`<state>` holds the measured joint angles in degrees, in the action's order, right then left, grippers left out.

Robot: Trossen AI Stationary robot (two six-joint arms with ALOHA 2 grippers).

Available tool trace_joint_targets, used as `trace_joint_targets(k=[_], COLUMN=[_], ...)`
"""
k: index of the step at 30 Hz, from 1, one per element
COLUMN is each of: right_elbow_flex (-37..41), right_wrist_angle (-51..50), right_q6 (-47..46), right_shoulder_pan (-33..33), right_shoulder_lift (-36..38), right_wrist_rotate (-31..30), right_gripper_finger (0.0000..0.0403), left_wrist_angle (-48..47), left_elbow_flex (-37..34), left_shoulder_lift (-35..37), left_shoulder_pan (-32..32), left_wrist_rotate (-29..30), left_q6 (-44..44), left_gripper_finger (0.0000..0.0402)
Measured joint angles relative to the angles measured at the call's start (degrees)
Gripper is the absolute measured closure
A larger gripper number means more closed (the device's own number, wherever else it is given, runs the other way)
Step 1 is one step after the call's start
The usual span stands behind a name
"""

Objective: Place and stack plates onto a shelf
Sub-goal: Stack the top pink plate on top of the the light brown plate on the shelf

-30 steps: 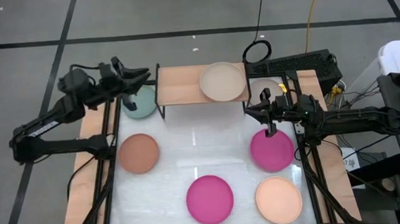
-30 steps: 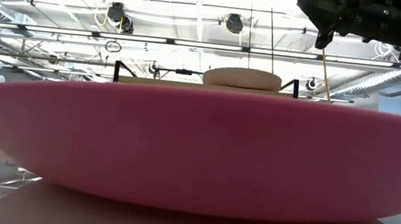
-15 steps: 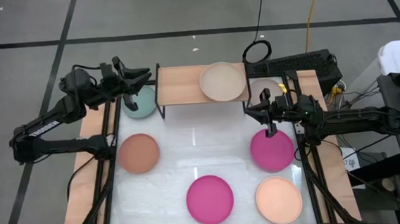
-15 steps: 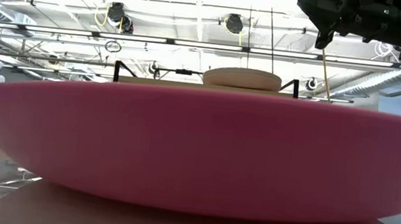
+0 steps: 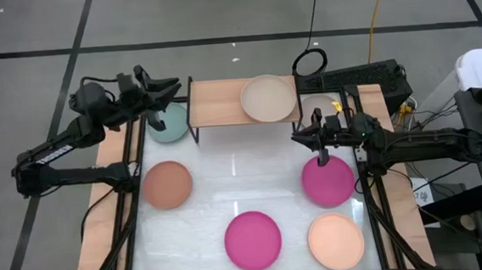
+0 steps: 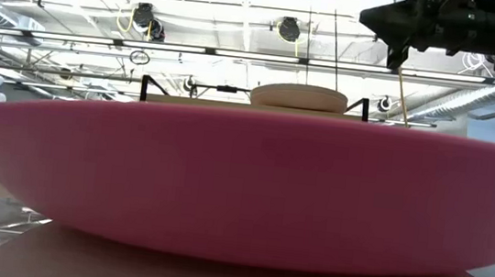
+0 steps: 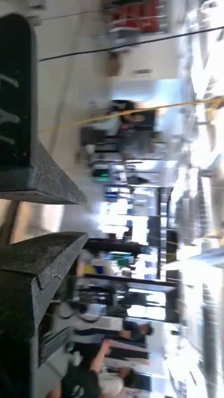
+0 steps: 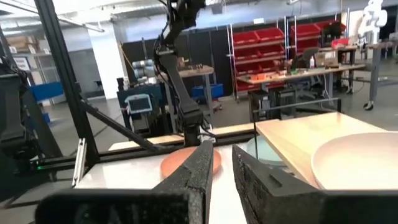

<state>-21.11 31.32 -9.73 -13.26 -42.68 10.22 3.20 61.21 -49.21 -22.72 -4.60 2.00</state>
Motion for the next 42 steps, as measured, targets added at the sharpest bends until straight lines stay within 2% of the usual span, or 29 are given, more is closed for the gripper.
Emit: trace_joint_targets(k=[5, 8, 14, 18, 21, 26, 33, 42], right_elbow_flex=[-5.97, -10.2, -15.73, -16.84, -16.98, -17.05, -21.54, -26.41], right_wrist_angle=[-13.71, -21.05, -32.56, -35.97, -37.68, -40.09, -49.49, -59.72], right_q6=[2.04, 3.62, 5.54, 6.11, 6.05, 5.97, 5.97, 6.33], right_shoulder_pan=[0.03, 0.02, 0.02, 0.02, 0.02, 0.02, 0.02, 0.02], right_shoulder_lift=[-0.37, -1.25, -2.97, -4.37, -6.07, -8.85, -9.94, -9.97], right_wrist_rotate=[-1.35, -2.79, -2.76, -2.76, -2.76, -2.75, -2.76, -2.95], right_gripper_finger=[0.0355, 0.0355, 0.0355, 0.0355, 0.0355, 0.0355, 0.0355, 0.0355], left_wrist_angle=[9.58, 8.67, -5.04, -14.42, -17.17, -10.65, 0.82, 4.82], left_elbow_flex=[0.01, 0.02, 0.02, 0.0, -0.66, -7.07, -16.41, -29.98], left_shoulder_lift=[0.16, 1.13, 2.91, 2.42, 1.74, 3.4, 14.0, 24.07], left_shoulder_pan=[0.0, -0.12, -0.61, -0.43, 0.14, 1.46, 1.46, 1.46], left_wrist_rotate=[0.0, -0.01, 0.0, 0.0, 0.0, 0.0, 0.83, 0.98], left_q6=[-0.21, -0.67, -1.44, -1.25, -0.7, 1.54, 1.71, 6.25], left_gripper_finger=[0.0314, 0.0314, 0.0314, 0.0314, 0.0314, 0.0314, 0.0314, 0.0314])
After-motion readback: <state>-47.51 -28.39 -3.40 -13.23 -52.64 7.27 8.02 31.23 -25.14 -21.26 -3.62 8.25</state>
